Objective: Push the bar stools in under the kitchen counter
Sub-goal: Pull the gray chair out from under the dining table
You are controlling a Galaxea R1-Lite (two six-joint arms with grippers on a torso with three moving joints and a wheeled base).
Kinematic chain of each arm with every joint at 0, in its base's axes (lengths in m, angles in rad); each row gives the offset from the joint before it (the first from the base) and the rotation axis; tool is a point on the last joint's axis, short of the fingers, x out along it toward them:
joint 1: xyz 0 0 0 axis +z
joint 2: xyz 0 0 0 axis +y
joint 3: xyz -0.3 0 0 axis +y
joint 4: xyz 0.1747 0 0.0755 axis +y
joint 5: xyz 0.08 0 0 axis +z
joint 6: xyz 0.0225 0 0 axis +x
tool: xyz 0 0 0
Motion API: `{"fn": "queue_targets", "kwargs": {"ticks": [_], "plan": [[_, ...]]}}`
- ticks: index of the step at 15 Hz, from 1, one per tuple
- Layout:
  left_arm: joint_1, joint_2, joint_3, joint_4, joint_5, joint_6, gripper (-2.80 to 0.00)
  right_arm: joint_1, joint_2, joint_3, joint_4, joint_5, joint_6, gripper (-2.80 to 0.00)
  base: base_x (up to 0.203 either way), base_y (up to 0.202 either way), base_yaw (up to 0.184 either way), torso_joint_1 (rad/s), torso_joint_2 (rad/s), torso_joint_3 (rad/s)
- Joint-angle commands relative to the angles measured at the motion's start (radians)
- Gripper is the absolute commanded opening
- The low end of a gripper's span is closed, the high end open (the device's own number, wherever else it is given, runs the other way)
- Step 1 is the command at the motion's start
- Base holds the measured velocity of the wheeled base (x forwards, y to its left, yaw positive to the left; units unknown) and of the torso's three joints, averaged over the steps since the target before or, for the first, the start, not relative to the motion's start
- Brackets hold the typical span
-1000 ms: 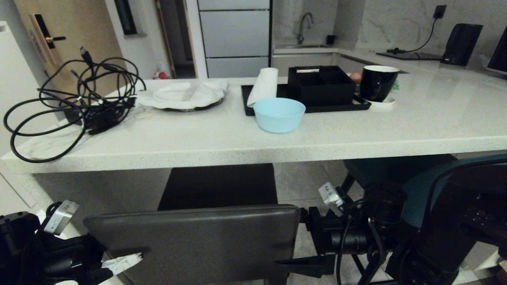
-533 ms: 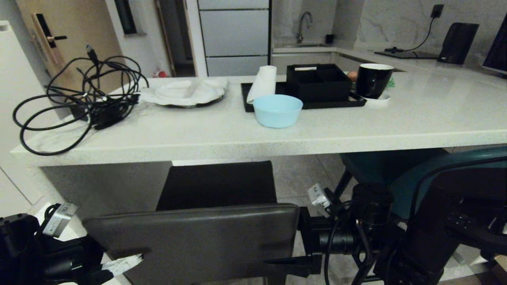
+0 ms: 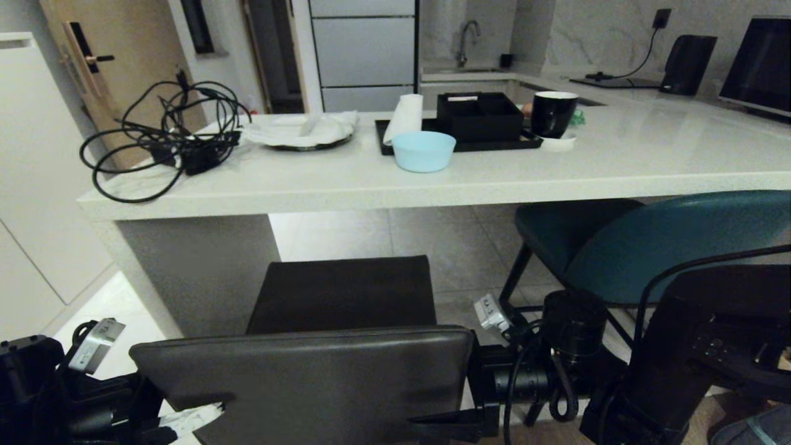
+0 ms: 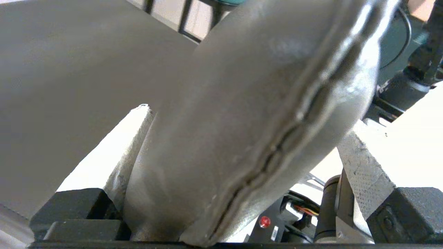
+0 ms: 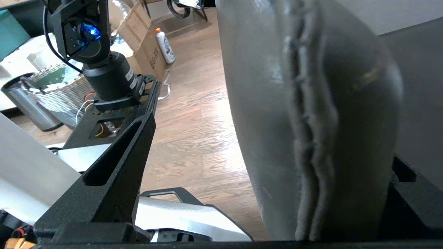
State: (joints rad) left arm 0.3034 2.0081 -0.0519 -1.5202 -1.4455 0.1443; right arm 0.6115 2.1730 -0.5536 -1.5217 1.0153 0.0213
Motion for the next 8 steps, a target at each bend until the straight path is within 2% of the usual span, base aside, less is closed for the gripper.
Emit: {"fn": "queue_targets", "kwargs": {"ticks": [1, 8], "plan": [[0.0, -0.002, 0.002, -0.01, -0.007, 0.001, 0.0, 0.001, -0.001, 0.006, -0.008, 0.006, -0.001, 0.0, -0.193, 0.0, -0.002, 0.007, 0.0, 0.002], [0.006, -0.015, 0.024, -0.01, -0.007, 0.003, 0.0, 0.001, -0.024, 0.044, -0.008, 0.006, -0.003, 0.0, -0.196, 0.0, -0.002, 0.002, 0.0, 0.002]]}}
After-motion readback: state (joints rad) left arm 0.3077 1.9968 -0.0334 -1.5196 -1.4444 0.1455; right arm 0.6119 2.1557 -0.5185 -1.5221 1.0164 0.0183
